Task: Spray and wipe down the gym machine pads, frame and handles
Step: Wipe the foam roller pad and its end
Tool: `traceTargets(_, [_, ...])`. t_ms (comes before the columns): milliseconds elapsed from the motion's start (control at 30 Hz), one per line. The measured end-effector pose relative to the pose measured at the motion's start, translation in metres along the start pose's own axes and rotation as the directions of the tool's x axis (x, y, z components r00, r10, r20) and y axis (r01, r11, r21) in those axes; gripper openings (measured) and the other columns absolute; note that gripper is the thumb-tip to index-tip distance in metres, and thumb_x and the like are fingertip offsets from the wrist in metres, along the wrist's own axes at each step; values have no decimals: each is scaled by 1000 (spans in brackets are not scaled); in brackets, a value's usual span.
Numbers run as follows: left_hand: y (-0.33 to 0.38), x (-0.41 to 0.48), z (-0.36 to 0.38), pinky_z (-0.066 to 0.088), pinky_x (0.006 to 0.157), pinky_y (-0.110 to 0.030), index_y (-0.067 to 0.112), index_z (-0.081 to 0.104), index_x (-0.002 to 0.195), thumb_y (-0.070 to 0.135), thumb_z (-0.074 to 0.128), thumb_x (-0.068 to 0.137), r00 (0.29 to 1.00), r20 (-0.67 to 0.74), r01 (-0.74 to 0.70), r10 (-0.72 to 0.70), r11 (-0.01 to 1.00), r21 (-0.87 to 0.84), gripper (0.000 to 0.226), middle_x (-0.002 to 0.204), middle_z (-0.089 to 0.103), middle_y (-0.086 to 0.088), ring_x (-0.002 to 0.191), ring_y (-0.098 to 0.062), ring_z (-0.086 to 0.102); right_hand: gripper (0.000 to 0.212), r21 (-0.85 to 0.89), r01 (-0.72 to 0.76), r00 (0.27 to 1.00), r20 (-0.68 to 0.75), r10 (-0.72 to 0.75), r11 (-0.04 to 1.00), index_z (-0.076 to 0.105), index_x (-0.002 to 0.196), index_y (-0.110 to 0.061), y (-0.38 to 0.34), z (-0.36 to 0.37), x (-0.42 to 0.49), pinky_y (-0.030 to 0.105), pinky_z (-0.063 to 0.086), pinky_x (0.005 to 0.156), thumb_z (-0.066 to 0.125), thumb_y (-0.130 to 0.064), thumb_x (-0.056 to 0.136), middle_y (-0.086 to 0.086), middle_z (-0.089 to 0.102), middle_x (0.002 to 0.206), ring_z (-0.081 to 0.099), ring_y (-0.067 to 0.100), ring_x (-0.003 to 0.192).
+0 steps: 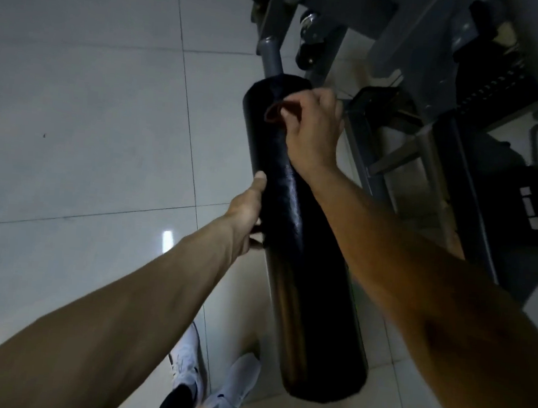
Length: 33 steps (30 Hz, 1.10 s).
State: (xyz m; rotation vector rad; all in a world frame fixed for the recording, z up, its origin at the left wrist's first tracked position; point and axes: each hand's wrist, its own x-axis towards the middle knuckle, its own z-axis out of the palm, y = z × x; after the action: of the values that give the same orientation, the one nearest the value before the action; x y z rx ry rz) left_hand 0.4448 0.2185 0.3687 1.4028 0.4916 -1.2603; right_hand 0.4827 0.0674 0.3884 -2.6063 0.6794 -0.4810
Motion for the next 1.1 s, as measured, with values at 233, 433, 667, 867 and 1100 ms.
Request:
traceTargets(233, [4,-2,2,51,66,-43,22,60,125,81,37,92,994,21,104,-103,995,-8,71,108,66,-4,98,-28,61,23,-30,-40,999,6,40,999,64,121,-29,-10,13,50,37,38,109,63,-38,100,1,50,134,42,20,128])
traceTargets(433, [-1,-12,11,50,73,-42,24,59,125,83,38,91,997,-35,62,-63,998,-23,72,105,66,-3,94,-26,62,22,-60,114,984,145,-104,992,67,117,-23,7,-21,-10,42,40,103,66,-34,98,7,56,125,48,27,122])
traceTargets(667, [-36,-32,26,43,103,-43,26,62,134,73,51,93,991,-95,-100,92,992,-79,63,125,67,4,112,-20,62,19,-49,233,945,247,-215,971,69,107,-22,51,-77,-184,32,35,84,64,-36,96,5,56,110,50,23,100])
traceTargets(867, [-44,-38,40,55,62,-25,26,66,128,74,43,96,970,-136,-209,200,976,-54,62,106,76,5,86,-13,74,14,82,285,912,282,-297,955,71,101,-20,80,-130,-310,43,43,80,70,-33,94,6,57,103,54,30,92])
traceTargets(1100, [-44,-31,42,59,77,-37,24,62,130,74,50,93,948,-185,-269,259,963,-30,63,113,75,2,96,-19,73,13,115,343,883,300,-362,932,71,101,-18,88,-137,-329,41,43,82,71,-30,96,2,53,106,54,29,93])
